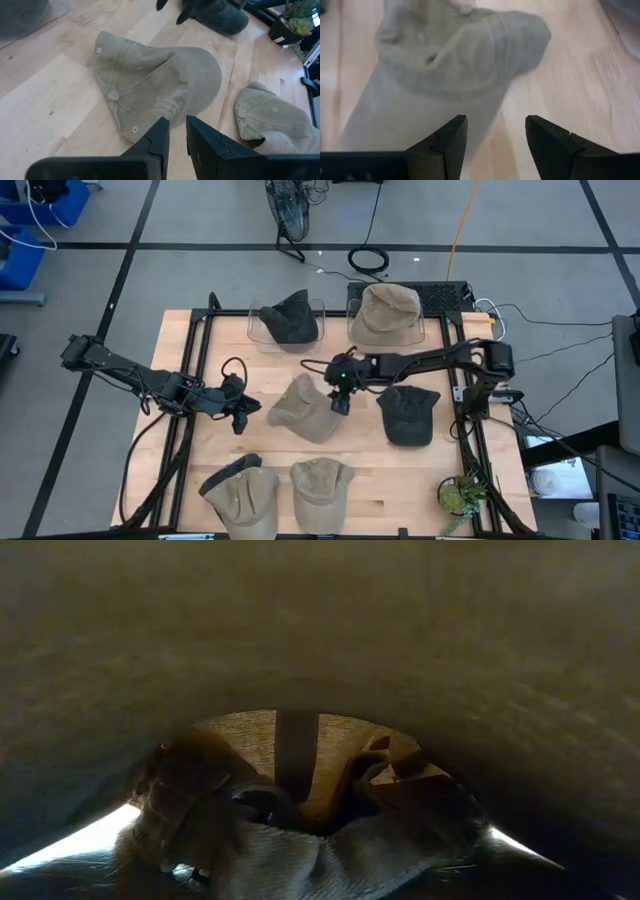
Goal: Pick & Place hat
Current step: Put the brown cap into the right transparent bin
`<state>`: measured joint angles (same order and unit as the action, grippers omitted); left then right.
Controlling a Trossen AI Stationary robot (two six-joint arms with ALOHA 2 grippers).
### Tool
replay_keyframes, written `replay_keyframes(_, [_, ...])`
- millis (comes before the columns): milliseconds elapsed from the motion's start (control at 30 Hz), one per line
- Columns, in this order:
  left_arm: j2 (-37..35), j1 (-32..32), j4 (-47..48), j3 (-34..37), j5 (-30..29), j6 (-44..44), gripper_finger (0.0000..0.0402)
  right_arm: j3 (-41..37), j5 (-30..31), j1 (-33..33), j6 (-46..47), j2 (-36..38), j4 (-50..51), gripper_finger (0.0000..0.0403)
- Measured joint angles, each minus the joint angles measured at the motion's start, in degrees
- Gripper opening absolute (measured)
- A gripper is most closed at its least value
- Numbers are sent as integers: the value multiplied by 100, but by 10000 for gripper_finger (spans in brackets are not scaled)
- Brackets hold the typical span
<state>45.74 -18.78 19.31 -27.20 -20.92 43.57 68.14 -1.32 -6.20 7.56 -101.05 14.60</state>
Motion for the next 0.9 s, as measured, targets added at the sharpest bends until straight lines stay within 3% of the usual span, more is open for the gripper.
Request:
replay_keyframes(233, [-2, 0, 2, 0, 0, 3, 67, -134, -9, -22, 999, 750, 1337, 183])
replay_keyframes(400, [0, 2, -17, 0, -2, 0, 67, -1112, -26, 61, 2475, 1624, 1143, 166])
replay_keyframes(500, [-2, 0, -44, 0, -7, 24, 67, -2151, -216, 254, 3717, 2212, 82, 159])
replay_keyframes(600, [-1, 1, -93, 0, -20, 20, 67, -3324, -313, 509, 5274, 2513, -2266, 159])
replay_keyframes(733, [-2, 2, -293, 0, -200, -68, 67, -4475, 353, 848, 6481, 2222, -5274, 173])
replay_keyframes(900, [-1, 5, -530, 0, -209, -458, 67, -4784, 874, 1157, 7152, 1702, -5875, 198])
